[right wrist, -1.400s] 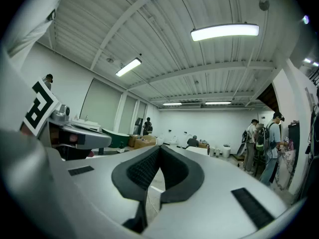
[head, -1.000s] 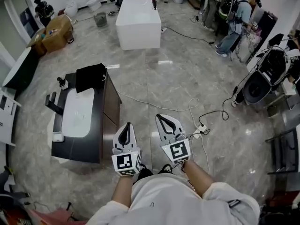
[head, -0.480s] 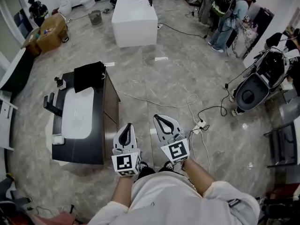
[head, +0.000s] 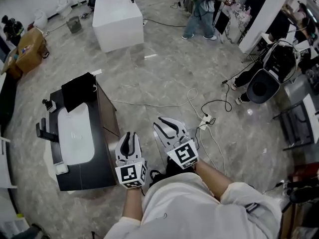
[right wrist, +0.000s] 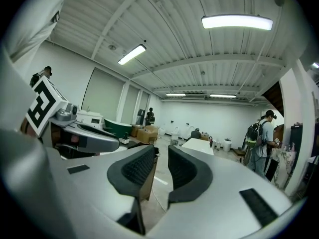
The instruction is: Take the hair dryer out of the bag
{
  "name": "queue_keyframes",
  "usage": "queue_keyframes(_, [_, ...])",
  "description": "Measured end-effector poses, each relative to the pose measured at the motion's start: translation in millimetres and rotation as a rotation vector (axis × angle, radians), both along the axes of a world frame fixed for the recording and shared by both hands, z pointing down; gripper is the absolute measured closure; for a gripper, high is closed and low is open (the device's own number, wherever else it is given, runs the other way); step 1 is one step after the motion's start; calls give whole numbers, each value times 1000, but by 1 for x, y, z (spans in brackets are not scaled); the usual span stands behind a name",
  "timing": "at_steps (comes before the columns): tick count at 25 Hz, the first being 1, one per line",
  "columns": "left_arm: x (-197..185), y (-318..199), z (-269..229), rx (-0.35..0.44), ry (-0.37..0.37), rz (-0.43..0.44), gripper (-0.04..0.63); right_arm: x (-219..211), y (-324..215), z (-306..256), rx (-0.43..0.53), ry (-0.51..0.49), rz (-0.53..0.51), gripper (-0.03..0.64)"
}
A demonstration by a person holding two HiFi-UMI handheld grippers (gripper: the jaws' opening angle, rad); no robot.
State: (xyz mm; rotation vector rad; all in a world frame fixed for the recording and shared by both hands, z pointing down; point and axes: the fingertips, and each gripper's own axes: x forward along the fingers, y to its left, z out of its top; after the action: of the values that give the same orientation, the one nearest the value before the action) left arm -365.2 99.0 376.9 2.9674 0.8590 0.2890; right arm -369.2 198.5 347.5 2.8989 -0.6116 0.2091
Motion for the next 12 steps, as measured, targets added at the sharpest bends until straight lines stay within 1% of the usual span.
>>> queue_keyframes(3, [17,3,13,0,-31,13,500,25,2,6,2,-7,11,543])
queue_keyframes(5, [34,3,21,6,-58,19,500,44,0,11,7,-9,2,543])
queue_keyframes(6, [45,3,23,12,-59,16,500,56,0,13,10,-7,-6,542])
queue_keyframes(9, [86,5,21,33,-38,-13,500,96,7,15,18,20,-34,542])
queue_keyframes(12, [133,11,18,36,-45,-32,501,140,16,11,38,27,-50,542])
